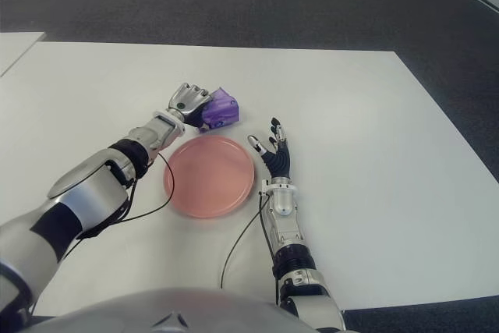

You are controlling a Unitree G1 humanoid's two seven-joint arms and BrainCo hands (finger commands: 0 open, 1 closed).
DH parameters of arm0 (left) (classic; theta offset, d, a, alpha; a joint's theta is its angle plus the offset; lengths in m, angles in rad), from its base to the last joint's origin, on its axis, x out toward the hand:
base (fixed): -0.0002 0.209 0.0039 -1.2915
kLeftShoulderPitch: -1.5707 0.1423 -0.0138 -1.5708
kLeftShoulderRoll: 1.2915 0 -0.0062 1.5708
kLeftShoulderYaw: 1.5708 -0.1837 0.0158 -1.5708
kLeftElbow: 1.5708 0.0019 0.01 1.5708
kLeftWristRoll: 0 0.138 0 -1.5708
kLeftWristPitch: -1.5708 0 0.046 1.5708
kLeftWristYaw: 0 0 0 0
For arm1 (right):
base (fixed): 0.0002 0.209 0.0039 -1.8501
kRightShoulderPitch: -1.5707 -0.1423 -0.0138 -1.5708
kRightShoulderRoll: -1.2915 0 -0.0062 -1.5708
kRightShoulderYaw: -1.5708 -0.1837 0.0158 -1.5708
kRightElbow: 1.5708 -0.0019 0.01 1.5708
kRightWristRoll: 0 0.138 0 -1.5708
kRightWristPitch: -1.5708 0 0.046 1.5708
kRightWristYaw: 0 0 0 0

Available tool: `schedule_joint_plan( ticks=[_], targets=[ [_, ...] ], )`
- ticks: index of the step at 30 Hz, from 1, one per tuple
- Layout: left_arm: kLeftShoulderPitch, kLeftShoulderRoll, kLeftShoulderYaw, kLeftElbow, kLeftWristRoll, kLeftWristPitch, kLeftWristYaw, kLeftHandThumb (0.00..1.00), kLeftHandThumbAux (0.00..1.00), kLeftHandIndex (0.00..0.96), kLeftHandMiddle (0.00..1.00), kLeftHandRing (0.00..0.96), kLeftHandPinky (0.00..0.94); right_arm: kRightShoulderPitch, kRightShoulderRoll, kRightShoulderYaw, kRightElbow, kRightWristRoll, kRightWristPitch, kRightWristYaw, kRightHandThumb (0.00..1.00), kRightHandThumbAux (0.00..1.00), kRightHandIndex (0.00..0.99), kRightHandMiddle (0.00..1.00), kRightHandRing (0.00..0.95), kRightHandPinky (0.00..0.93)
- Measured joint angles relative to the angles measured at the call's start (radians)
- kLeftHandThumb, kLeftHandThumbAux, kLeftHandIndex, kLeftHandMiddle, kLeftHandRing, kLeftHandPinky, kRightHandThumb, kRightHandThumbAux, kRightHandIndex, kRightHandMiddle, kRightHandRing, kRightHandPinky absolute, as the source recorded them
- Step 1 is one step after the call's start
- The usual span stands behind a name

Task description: Put the tissue paper into the plate.

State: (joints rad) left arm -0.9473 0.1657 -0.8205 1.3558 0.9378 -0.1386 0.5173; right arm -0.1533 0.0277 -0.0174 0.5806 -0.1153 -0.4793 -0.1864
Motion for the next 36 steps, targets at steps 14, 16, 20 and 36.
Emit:
schedule_joint_plan(
  ticks=[14, 16, 20, 36],
  targets=[
    [0.001, 0.011, 0.035, 0.000, -0.024, -0.009, 0.004, 0.949, 0.651, 0.390, 0.486, 0.546, 0.787, -0.001, 0.000, 0.000, 0.005, -0.001, -0.002, -0.002, 0.107, 0.563, 0.000, 0.000, 0.000, 0.006],
    [-0.001, 0.014, 0.044, -0.001, -0.028, -0.015, 0.008, 0.950, 0.649, 0.403, 0.480, 0.554, 0.787, -0.001, -0.001, 0.001, 0.007, -0.002, -0.004, -0.004, 0.108, 0.565, 0.000, 0.000, 0.000, 0.006],
    [-0.002, 0.026, 0.059, -0.002, -0.034, -0.020, 0.034, 0.954, 0.644, 0.447, 0.481, 0.507, 0.782, -0.002, -0.002, 0.003, 0.011, -0.003, -0.007, -0.004, 0.109, 0.564, 0.000, 0.000, 0.000, 0.005],
    [-0.059, 0.103, 0.097, -0.039, -0.037, -0.050, 0.136, 0.955, 0.642, 0.464, 0.484, 0.484, 0.751, -0.014, -0.003, 0.000, 0.032, 0.002, -0.009, 0.005, 0.113, 0.575, 0.000, 0.000, 0.000, 0.013]
  ],
)
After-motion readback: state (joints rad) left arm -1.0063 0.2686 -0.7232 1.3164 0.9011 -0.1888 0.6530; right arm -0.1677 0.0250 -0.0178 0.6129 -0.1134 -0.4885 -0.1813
